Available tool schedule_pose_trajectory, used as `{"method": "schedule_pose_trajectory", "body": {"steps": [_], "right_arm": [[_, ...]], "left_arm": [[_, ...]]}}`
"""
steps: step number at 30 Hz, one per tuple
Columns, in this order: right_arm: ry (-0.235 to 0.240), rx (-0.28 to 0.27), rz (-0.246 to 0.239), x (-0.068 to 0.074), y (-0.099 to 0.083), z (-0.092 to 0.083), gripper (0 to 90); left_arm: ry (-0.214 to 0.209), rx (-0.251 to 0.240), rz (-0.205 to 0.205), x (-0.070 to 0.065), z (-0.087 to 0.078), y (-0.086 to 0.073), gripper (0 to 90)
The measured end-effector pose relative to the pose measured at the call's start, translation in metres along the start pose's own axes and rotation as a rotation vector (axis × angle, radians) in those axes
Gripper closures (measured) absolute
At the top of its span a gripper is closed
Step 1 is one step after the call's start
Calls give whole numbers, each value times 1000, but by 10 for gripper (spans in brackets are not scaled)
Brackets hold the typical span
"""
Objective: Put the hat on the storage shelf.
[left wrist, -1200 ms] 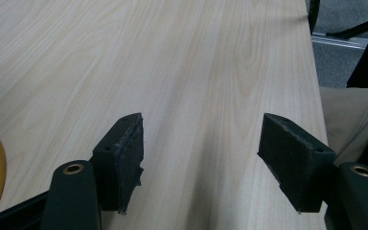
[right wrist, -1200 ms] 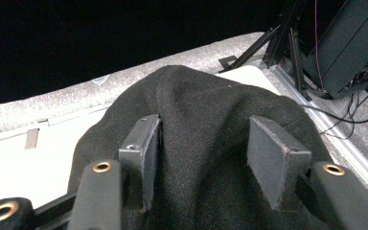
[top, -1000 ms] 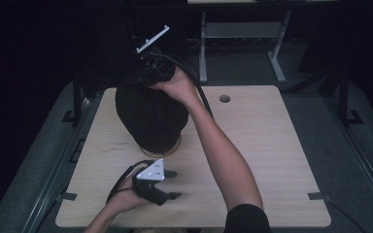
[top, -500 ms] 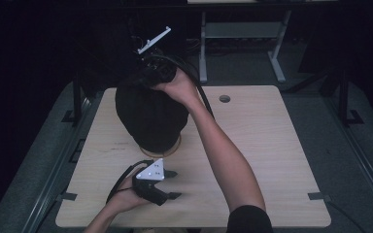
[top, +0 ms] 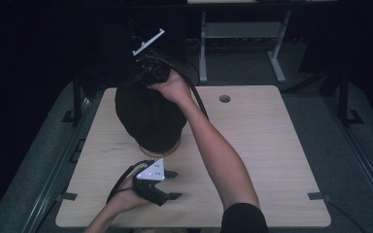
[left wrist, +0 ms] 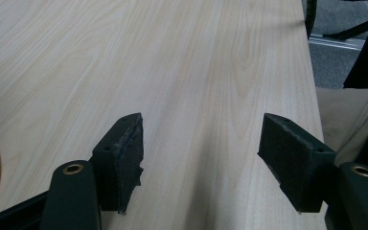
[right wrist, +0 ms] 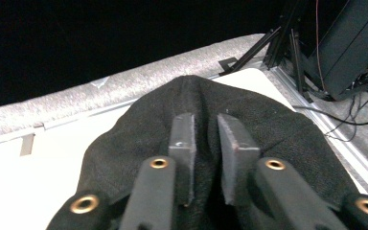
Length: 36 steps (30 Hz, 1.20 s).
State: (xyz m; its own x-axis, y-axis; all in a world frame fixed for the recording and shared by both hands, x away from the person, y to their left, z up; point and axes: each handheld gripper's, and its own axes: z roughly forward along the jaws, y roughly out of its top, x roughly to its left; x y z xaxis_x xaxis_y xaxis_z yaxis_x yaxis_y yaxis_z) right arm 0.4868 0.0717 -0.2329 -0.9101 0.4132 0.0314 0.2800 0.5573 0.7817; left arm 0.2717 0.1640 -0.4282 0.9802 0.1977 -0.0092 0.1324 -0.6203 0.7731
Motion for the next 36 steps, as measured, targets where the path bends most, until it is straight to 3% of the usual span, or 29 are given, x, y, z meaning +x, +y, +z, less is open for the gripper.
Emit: {"method": "schedule_pose_trajectory", "body": {"steps": [4, 10, 16, 19, 23, 26, 36], "right_arm": [[10, -15, 30, -1, -2, -3, 626], [7, -46, 21, -1, -5, -10, 491], [1, -72, 10, 4, -7, -18, 479], [5, -55, 10, 4, -7, -20, 458], [15, -94, 19, 3, -8, -29, 457], [16, -84, 18, 2, -10, -34, 447], [31, -89, 39, -4, -28, -51, 402]], "left_arm": [[0, 0, 0, 0, 1, 0, 319], [3, -7, 1, 1, 0, -1, 319], [3, -7, 0, 0, 1, -1, 319], [2, -9, -5, 0, 1, -1, 319], [1, -6, -5, 0, 1, -1, 319], [3, -9, -6, 0, 1, -2, 319], [13, -3, -19, 2, -1, -4, 316]]}}
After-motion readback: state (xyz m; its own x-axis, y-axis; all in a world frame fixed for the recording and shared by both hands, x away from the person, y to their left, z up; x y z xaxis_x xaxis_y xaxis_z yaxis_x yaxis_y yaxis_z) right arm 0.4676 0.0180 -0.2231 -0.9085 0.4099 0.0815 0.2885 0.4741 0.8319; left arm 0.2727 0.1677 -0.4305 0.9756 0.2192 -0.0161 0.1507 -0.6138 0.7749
